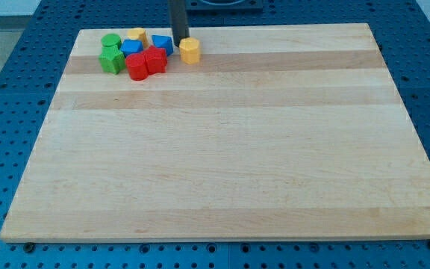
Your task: Slide the yellow blocks to the bottom right of he red star
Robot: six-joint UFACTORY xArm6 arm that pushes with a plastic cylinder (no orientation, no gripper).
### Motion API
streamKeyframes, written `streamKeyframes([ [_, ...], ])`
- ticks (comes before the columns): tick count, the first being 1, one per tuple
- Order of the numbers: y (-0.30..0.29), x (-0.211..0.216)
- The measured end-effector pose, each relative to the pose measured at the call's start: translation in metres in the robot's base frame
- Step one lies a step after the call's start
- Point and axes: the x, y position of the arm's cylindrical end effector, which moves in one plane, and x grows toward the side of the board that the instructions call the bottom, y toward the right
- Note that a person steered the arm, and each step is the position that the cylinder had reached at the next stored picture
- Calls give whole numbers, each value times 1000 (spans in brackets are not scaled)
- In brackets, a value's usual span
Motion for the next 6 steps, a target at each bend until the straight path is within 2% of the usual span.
streamKeyframes([
  [2,66,54],
  [3,77,40],
  [4,75,5],
  [6,-2,-38],
])
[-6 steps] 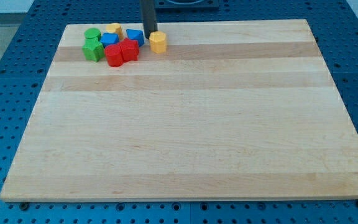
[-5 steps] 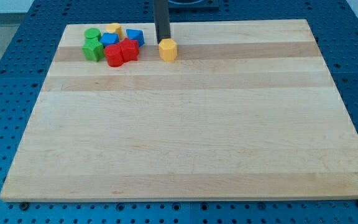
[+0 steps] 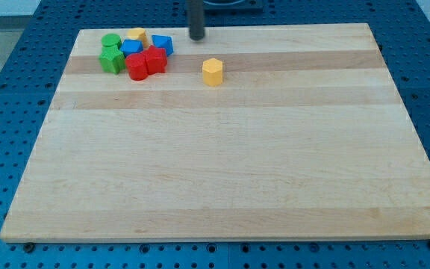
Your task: Slide the yellow blocks to the bottom right of he red star
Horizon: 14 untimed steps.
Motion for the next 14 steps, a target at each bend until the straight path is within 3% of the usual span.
streamKeyframes([
  [3,-134,-14],
  [5,-157,-2],
  [7,-117,2],
  [11,2,72],
  [13,21,111],
  [14,27,104],
])
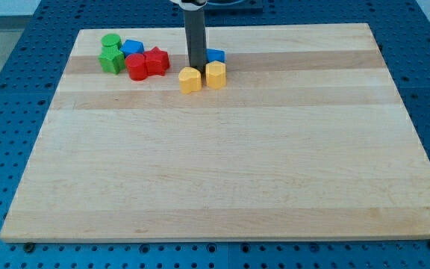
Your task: Slide the yellow blocks to the bottom right of he red star
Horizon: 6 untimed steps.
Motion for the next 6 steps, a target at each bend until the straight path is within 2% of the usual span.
streamKeyframes([
  [4,84,-5],
  [6,60,17],
])
